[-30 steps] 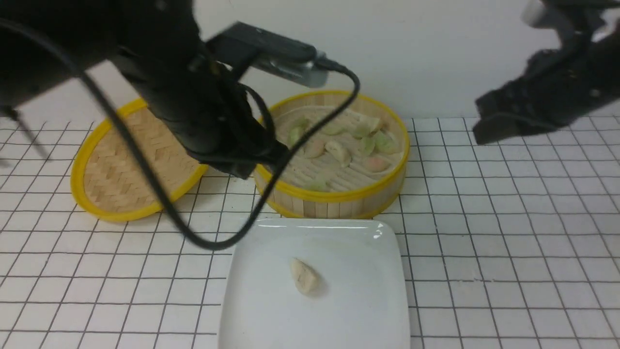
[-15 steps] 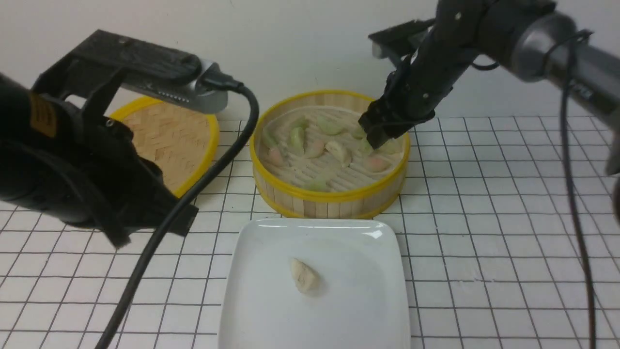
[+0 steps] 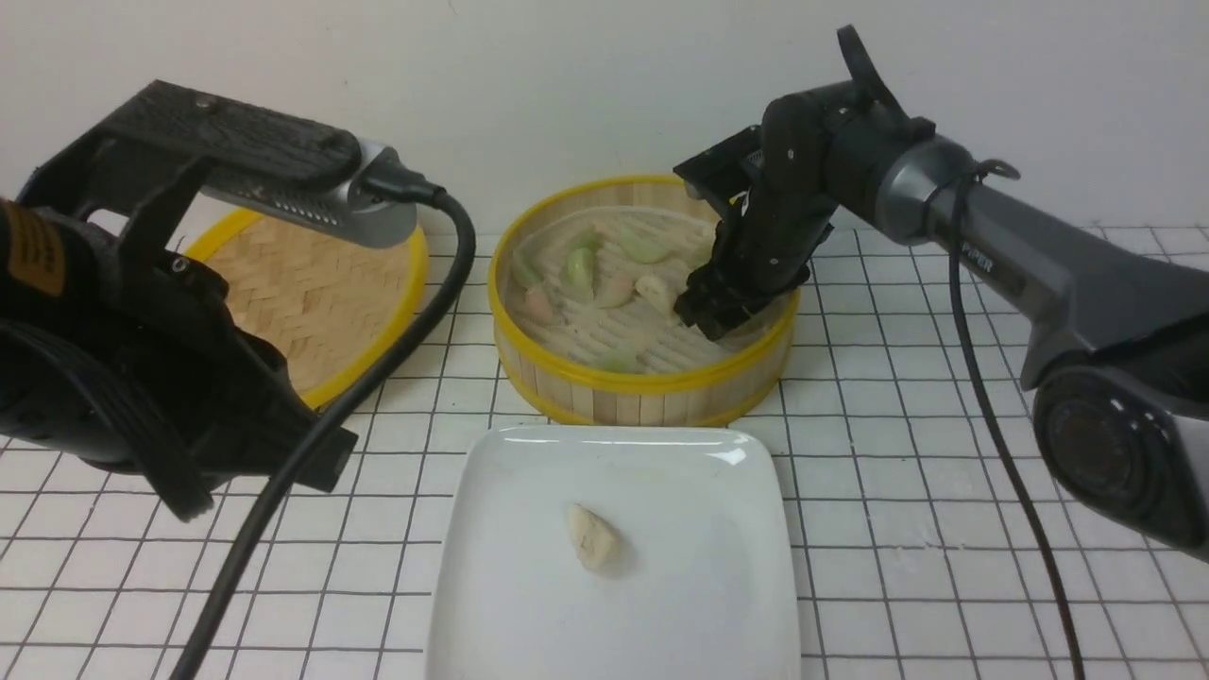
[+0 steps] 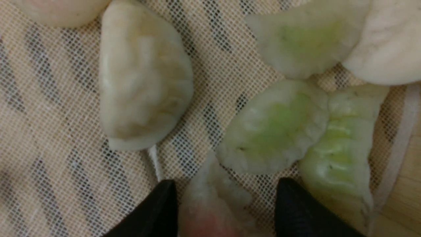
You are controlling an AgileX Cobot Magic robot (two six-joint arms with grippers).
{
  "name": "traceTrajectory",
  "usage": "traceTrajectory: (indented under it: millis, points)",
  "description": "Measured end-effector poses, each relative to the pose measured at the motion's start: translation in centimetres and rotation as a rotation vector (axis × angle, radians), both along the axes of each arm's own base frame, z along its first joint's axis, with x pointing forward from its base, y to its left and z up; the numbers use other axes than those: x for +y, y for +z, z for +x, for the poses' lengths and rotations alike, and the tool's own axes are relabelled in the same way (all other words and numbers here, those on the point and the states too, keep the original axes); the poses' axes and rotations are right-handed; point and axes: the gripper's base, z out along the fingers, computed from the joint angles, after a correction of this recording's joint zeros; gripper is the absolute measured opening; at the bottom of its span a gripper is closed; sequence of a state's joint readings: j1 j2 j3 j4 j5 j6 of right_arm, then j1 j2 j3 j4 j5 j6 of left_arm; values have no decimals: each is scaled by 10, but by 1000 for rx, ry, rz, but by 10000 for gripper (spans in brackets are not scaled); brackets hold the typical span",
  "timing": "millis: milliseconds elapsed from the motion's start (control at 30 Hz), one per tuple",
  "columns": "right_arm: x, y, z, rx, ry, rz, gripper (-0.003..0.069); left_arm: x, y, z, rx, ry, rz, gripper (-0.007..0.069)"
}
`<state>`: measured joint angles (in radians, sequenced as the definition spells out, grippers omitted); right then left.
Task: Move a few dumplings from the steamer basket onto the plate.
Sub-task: Use the right arm to grab a dumpling from inside the steamer, then use the right arm to put the dumpling into the plate
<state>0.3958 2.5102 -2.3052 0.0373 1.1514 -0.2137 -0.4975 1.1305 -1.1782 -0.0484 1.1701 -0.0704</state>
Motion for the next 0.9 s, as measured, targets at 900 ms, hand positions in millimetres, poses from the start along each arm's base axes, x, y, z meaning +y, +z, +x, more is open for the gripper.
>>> traceTrajectory:
  millis: [900]
  points:
    - [59, 30, -143, 343, 88, 170, 219, -1, 2, 3, -34, -2, -11, -6]
